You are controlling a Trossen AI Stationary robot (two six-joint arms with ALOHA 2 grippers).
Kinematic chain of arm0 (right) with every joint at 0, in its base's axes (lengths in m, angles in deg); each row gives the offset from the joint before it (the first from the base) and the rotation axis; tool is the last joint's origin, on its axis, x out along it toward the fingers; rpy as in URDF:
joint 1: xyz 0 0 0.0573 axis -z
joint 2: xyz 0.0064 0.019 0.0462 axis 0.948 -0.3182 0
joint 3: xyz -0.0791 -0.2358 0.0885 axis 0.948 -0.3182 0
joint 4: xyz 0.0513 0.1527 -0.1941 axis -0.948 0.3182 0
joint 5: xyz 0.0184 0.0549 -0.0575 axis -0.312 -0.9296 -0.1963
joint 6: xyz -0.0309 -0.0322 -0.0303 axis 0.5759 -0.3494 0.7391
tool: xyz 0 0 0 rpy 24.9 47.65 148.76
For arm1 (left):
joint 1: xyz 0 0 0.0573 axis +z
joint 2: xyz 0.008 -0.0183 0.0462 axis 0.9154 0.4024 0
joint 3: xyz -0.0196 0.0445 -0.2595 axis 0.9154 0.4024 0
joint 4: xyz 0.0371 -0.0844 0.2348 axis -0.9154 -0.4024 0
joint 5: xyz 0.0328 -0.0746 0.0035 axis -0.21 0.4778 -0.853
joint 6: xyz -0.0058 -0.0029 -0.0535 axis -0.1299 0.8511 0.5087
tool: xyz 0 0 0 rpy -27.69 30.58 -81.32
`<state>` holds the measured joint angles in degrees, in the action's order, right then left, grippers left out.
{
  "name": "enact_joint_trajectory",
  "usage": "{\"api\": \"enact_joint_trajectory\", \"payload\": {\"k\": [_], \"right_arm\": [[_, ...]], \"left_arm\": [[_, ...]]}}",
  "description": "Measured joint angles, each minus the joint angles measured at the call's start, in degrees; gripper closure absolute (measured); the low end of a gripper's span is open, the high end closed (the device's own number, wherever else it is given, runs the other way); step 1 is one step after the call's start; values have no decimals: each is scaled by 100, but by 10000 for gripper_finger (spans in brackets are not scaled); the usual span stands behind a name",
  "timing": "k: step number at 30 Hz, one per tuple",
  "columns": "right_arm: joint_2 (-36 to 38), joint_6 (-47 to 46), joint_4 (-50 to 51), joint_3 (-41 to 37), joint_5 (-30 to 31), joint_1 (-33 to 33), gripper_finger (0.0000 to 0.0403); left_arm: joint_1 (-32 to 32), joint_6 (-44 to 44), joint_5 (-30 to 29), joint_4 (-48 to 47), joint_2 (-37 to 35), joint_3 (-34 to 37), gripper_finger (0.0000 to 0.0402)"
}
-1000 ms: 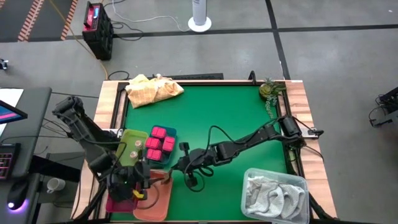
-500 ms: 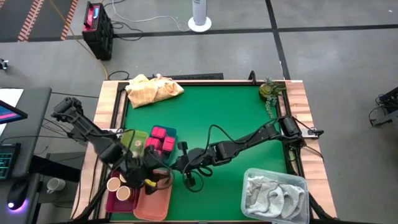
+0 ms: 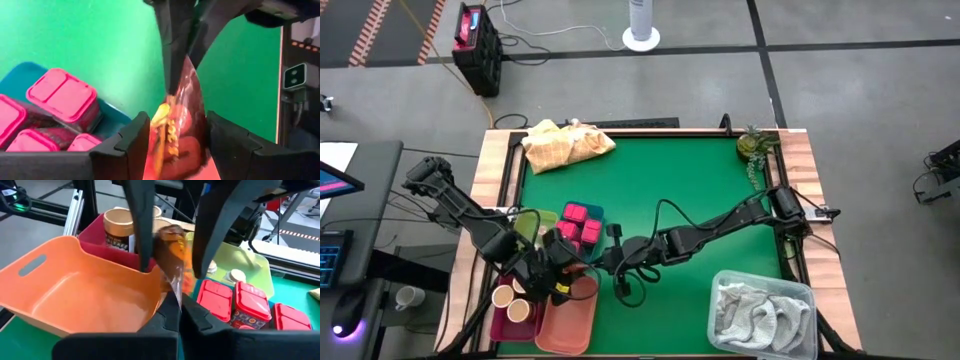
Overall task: Sort spices by type
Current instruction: Put the orange seasoning pack into the orange bin
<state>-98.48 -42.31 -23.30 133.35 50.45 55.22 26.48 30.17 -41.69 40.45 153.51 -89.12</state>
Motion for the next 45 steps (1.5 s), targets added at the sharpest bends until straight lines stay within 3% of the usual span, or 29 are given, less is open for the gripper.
{"api": "enact_joint_trajectory", "payload": {"k": [6,13,17,28,35,45], "right_arm": [[0,31,6,0,-5,0,382],[0,372,-91,0,-22,-124,380],[0,451,-162,0,-25,-197,359],[350,397,272,2,-210,-459,248],[787,98,1405,2,-205,-554,184],[1262,-2,1917,-18,-196,-538,180]], "left_arm": [[0,-119,16,-29,0,0,265],[-2,-410,181,-7,0,0,352],[-2,-479,357,-3,0,0,395],[-439,-528,1175,552,2,18,401],[-1077,-243,227,1020,2,642,401],[-1489,78,-333,2201,4,1617,401]]}}
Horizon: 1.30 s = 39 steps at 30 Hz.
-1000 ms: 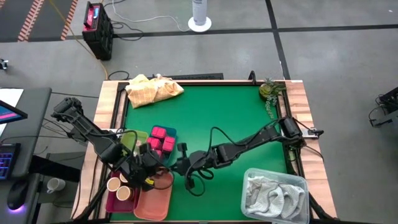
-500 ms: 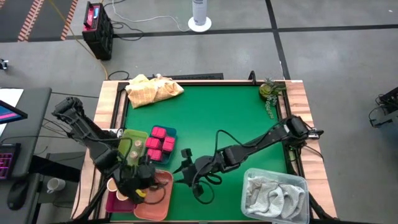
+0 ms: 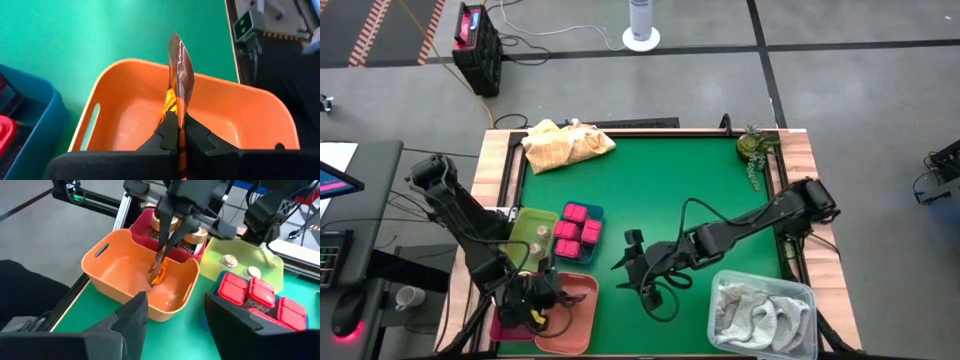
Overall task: Sort spices by type
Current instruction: Put the orange seasoning pack into the orange bin
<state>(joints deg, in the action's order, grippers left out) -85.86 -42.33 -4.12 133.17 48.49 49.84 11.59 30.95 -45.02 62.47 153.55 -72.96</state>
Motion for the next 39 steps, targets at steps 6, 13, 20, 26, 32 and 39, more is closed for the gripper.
{"api": "enact_joint_trajectory", "payload": {"k": [6,13,20,26,32,39], "right_arm": [[252,-218,-30,-440,19,0,180],[581,-475,-327,-1004,292,-17,180],[768,-647,-354,-1240,325,-48,180],[770,-688,-324,-1250,337,-87,180],[770,-693,-314,-1250,350,-83,180],[770,-699,-275,-1250,351,-83,180]], "left_arm": [[-80,0,-300,779,0,568,401],[-82,579,-796,937,0,851,401],[-92,646,-749,947,0,921,360],[-92,595,-728,947,0,915,290],[-92,581,-528,954,-2,912,230],[-85,398,-586,957,-112,912,212]]}}
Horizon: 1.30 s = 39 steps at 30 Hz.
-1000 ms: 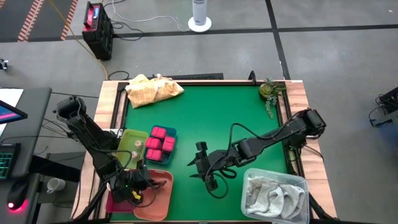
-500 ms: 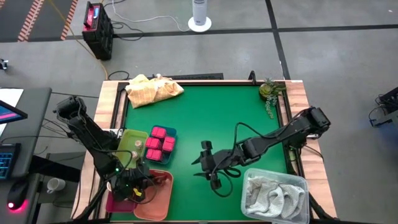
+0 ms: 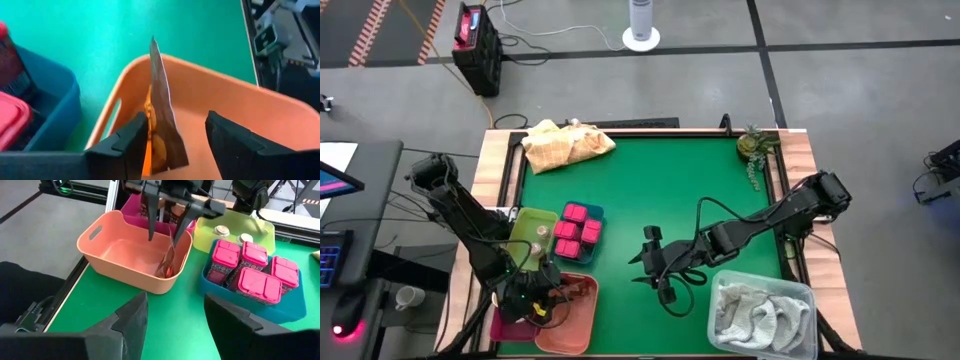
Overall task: Sort spices by type
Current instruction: Put the orange seasoning pack into the orange bin, then return to Home Position
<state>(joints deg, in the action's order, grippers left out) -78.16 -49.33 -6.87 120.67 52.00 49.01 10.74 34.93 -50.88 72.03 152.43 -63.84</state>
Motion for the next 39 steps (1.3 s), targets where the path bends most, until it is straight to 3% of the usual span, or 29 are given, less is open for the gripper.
{"api": "enact_joint_trajectory", "payload": {"k": [8,12,15,24,27,33,35,39], "right_arm": [[113,-418,862,-9,24,46,180],[442,-564,1474,-18,610,3,180],[930,-489,1461,-460,1121,-34,180],[3243,-933,-983,-3469,1368,305,180],[3775,-807,-1588,-4170,1342,402,180],[4732,-626,-2089,-4951,1034,924,180],[5033,-436,-2180,-5101,882,1083,180],[5457,346,-3388,-5489,849,1209,180]], "left_arm": [[43,-402,-324,7,-567,-9,211],[234,-772,-630,-88,-1019,-9,211],[442,-1190,-822,-90,-1302,-9,211],[857,-3047,-1098,280,-1442,95,225],[1268,-3386,-766,631,-1535,423,233],[2323,-4032,746,2478,-2179,1676,261],[2599,-4388,861,3159,-2487,1998,271],[2988,-5360,471,4427,-3018,2384,283]]}}
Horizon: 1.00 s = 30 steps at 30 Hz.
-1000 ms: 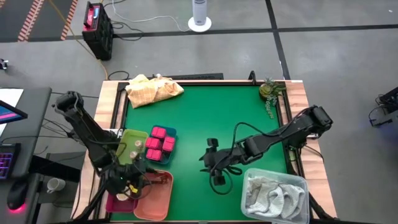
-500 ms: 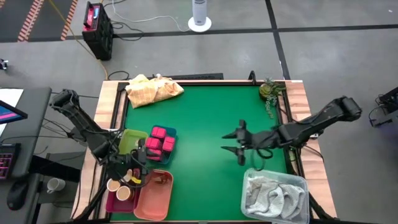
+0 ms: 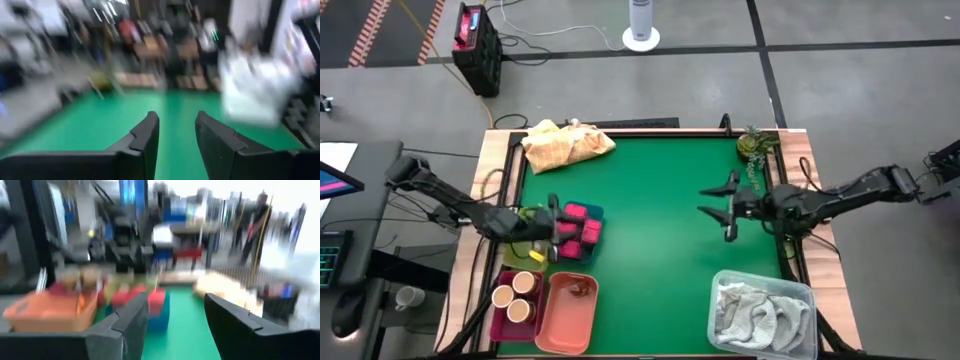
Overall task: Sort spices by type
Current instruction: Return to Home Position
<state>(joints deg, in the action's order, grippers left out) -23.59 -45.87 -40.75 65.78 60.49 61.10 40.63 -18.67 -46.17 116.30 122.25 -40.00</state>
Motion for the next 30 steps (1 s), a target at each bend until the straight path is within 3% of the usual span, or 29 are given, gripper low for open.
{"api": "enact_joint_trajectory", "payload": {"k": [4,7,10,14,20,26,30], "right_arm": [[152,681,-1406,-365,6,171,180],[221,675,-1558,-399,6,329,180],[250,426,-1464,-396,7,434,180],[204,303,-975,-399,10,461,180],[201,147,-520,-397,-21,968,180],[272,-212,-129,-399,-1488,1803,180],[273,-247,-253,-531,-1845,1970,180]], "left_arm": [[226,-994,-249,1426,-340,69,284],[264,-1288,-349,1704,-580,71,283],[258,-666,-623,1371,-785,71,284],[277,-691,166,243,-959,71,284],[727,-175,621,-527,-1313,75,284],[1322,247,1677,-1249,-1666,77,284],[1513,250,1737,-1167,-1674,317,284]]}}
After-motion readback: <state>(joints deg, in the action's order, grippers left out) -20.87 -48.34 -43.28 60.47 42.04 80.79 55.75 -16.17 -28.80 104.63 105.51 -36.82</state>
